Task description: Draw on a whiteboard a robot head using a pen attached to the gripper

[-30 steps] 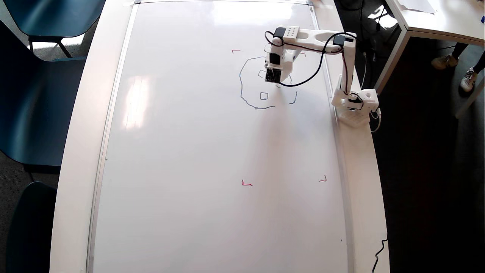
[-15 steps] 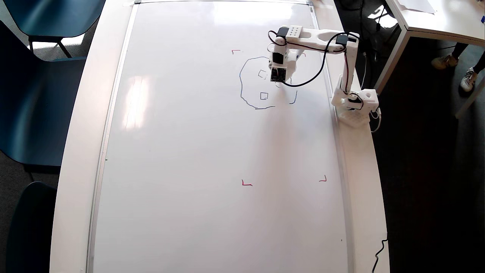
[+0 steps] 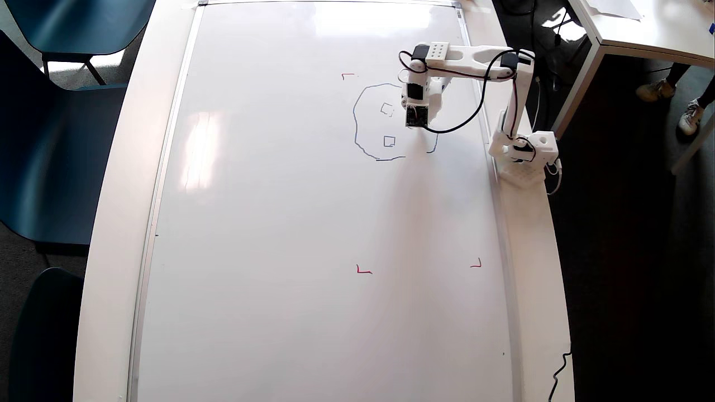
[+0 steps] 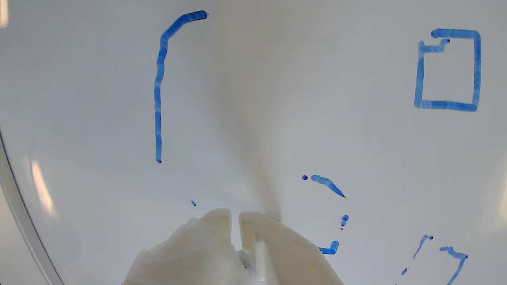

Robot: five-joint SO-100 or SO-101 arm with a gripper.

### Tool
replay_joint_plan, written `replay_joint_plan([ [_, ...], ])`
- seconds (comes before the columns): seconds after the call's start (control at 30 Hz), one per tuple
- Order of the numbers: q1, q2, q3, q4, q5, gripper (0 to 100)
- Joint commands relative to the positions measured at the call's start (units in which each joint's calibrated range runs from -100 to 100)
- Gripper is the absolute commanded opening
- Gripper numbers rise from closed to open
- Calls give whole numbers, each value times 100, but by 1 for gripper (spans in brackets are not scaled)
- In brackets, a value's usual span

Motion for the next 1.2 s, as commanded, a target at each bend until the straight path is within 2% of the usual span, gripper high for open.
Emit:
replay_joint_plan([
  [0.0, -176, -216, 6, 12, -4, 1],
  [0.33, -551, -140, 6, 12, -155, 1],
  [1.17, -492, 371, -757, -57, -224, 1],
])
